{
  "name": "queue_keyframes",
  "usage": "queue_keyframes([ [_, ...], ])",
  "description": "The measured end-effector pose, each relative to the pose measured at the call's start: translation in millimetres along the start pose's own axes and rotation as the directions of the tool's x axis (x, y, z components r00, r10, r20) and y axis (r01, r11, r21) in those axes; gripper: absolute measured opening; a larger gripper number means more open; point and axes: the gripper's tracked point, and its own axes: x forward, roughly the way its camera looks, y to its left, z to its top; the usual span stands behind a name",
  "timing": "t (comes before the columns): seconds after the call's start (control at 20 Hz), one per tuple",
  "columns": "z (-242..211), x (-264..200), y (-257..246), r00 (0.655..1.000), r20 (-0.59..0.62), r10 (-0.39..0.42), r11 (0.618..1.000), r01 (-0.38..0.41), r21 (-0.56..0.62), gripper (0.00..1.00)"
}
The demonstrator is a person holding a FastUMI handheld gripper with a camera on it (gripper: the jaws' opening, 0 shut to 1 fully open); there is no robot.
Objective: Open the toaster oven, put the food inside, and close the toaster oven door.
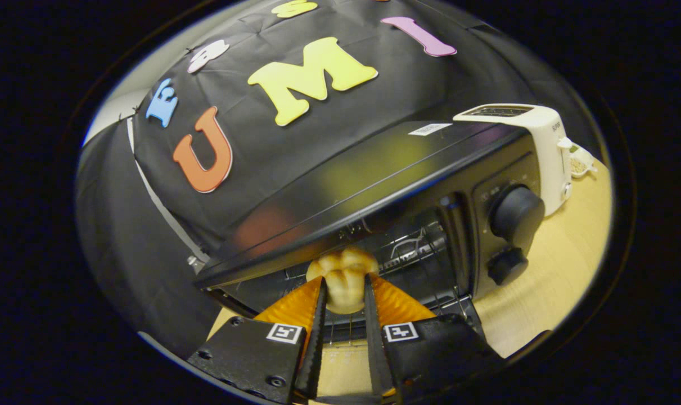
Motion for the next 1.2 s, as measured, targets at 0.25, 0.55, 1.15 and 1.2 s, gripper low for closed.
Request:
queue_keyframes([
  [0.25, -2, 24, -2, 0.999, 0.008, -0.05, 0.993, 0.051, -0.106, 0.43],
  [0.55, 13, -4, 13, 0.998, 0.061, -0.034, 0.982, 0.044, -0.184, 1.0],
  [1.15, -30, -168, 21, 0.996, 0.079, -0.047, 0.949, 0.069, -0.308, 1.0],
  [1.2, -41, -177, 21, 0.997, 0.065, -0.038, 0.947, 0.057, -0.317, 1.0],
])
